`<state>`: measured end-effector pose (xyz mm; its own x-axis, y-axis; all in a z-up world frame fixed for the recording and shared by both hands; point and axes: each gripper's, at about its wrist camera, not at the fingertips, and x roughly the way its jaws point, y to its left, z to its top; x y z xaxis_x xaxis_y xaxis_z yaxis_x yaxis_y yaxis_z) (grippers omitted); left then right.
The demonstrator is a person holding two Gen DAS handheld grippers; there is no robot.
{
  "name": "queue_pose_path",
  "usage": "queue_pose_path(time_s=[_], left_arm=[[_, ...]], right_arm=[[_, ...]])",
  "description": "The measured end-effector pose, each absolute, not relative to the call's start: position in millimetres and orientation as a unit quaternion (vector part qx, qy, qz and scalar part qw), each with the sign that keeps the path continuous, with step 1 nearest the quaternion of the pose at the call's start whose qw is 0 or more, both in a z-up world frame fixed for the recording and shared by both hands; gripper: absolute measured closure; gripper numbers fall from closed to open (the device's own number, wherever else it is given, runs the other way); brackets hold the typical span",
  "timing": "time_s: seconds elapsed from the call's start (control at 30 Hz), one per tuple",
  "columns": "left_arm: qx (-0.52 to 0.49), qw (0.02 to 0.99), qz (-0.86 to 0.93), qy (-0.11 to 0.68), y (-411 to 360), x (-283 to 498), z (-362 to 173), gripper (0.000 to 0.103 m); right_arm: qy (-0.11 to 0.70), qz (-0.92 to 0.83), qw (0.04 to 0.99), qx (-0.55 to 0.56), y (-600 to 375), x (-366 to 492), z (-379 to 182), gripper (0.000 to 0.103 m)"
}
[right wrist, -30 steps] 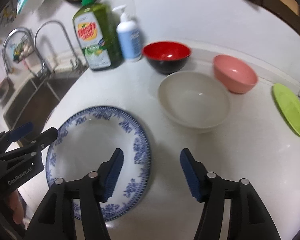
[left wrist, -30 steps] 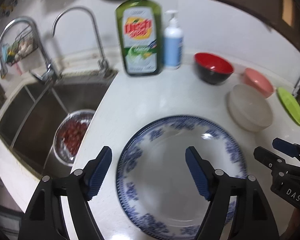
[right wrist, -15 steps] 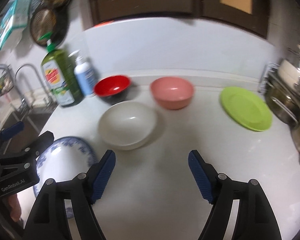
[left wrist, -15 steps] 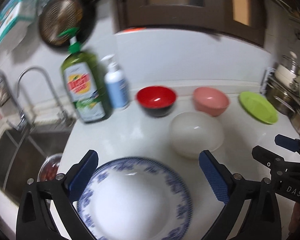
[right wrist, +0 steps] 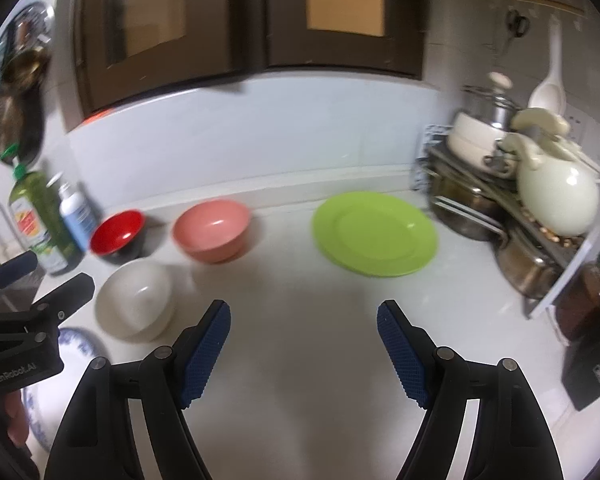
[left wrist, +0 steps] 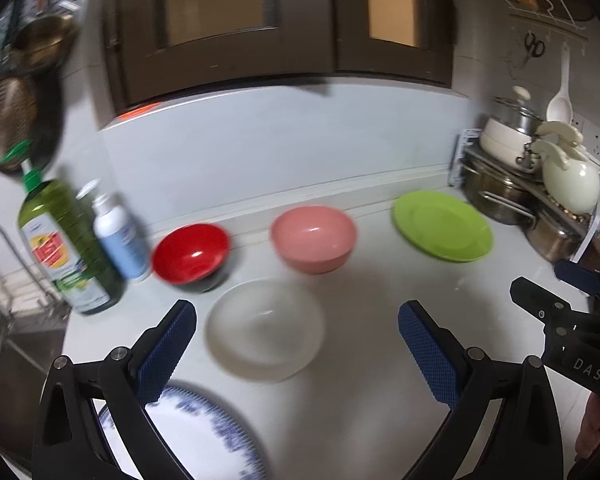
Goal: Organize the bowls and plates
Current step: 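Move both tools to the lime-green plate beside the pot rack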
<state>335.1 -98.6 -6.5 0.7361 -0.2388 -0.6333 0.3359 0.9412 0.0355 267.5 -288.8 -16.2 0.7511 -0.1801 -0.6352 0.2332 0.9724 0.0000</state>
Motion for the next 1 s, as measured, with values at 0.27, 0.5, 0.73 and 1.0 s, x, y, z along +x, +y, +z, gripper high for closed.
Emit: queue_pose_path(time_s=[0.27, 0.5, 0.73, 1.0], left_arm=[[0.090, 0.927, -0.179, 0.316, -155, 356, 6, 0.000], [0.114, 0.923, -0.197, 0.311, -203, 378, 4, 0.000], [0.119, 0.916, -0.209, 0.321, -241, 408, -10, 0.001], [0.132, 0.910, -0.206, 0.334, -279, 449, -35, 0.001]], right_arm=[[0.312, -0.154, 0.936, 0.055, -336, 270, -6, 0.026], [0.303, -0.189, 0.931, 0.076, -373, 282, -15, 0.026], [0.303, -0.211, 0.925, 0.089, -409, 304, -28, 0.026], [0.314, -0.224, 0.918, 0.090, -447, 344, -48, 0.026]])
